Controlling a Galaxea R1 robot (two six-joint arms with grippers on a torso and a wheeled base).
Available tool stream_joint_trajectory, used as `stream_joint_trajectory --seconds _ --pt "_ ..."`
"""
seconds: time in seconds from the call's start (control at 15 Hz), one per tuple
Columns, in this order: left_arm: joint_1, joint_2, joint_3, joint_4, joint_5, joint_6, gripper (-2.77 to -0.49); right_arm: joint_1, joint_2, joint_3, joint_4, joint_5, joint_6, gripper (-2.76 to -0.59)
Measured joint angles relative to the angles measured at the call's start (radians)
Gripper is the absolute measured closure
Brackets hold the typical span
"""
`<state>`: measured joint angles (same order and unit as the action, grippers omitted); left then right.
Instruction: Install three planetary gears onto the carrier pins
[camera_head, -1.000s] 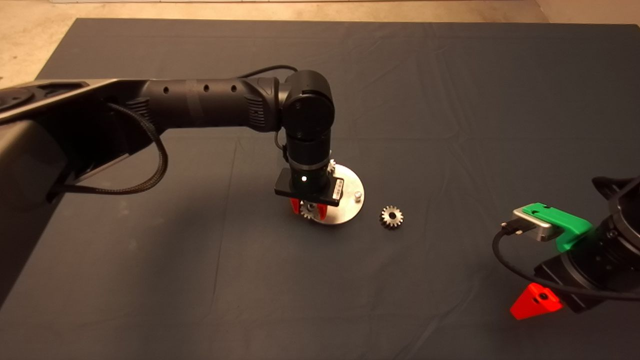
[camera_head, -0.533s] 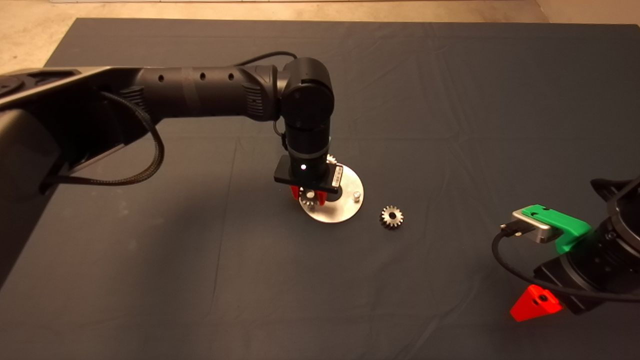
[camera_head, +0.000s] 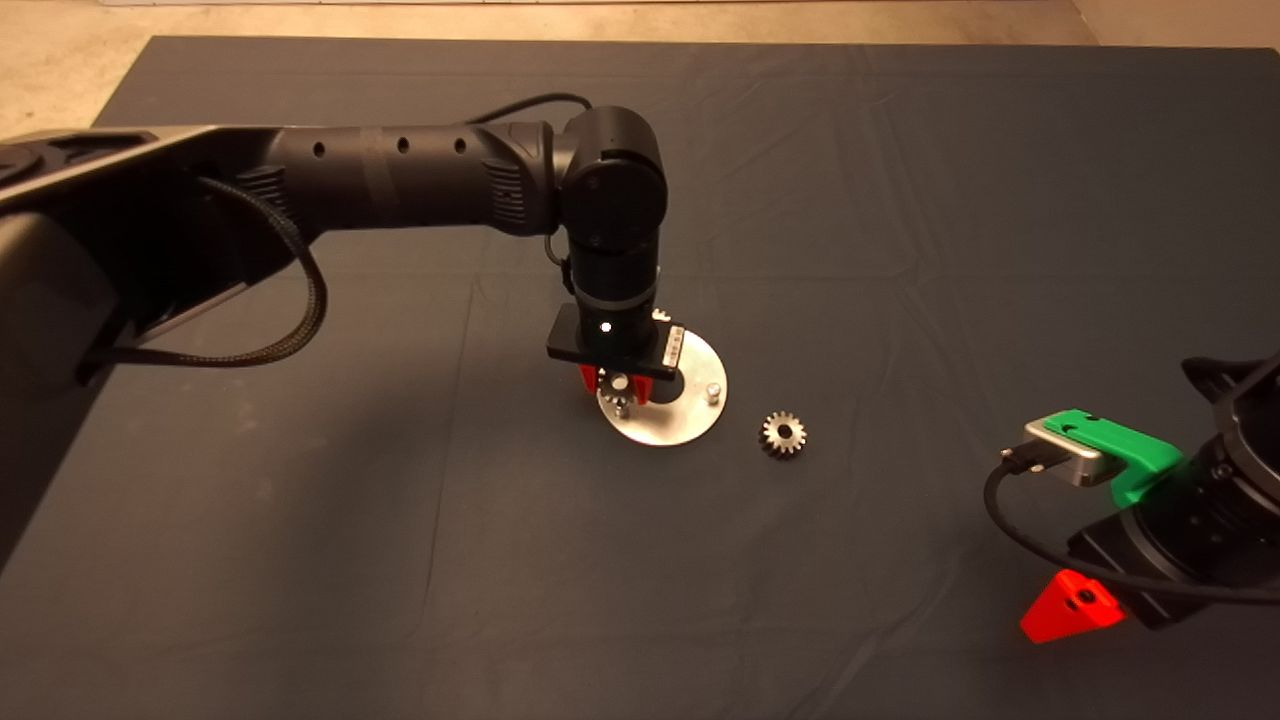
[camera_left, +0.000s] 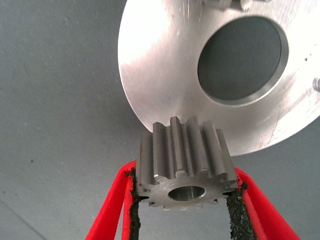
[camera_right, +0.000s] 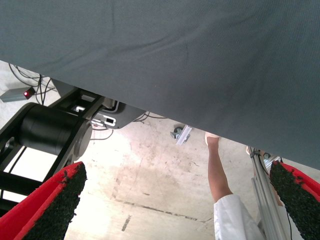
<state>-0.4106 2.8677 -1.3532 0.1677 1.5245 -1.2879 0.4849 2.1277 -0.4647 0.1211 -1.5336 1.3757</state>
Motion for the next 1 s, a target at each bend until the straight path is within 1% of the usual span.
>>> stream_joint_trajectory --seconds 0.33,0.6,0.8,1.0 --pt "0.000 0.000 0.003 -0.026 0.000 0.000 -0.93 -0.003 0.000 0.000 0.000 0.000 0.000 -2.73" --pt "0.000 0.000 0.008 -0.034 0.000 0.001 -0.93 -0.005 0.000 0.000 0.000 0.000 0.000 -2.73" --pt "0.000 0.000 0.007 -0.034 0.000 0.022 -0.93 -0.005 0.000 0.000 0.000 0.000 0.000 -2.73" --pt "0.004 0.003 -0.014 -0.037 0.001 0.044 -0.93 -0.005 -0.001 0.000 0.000 0.000 0.000 -2.73"
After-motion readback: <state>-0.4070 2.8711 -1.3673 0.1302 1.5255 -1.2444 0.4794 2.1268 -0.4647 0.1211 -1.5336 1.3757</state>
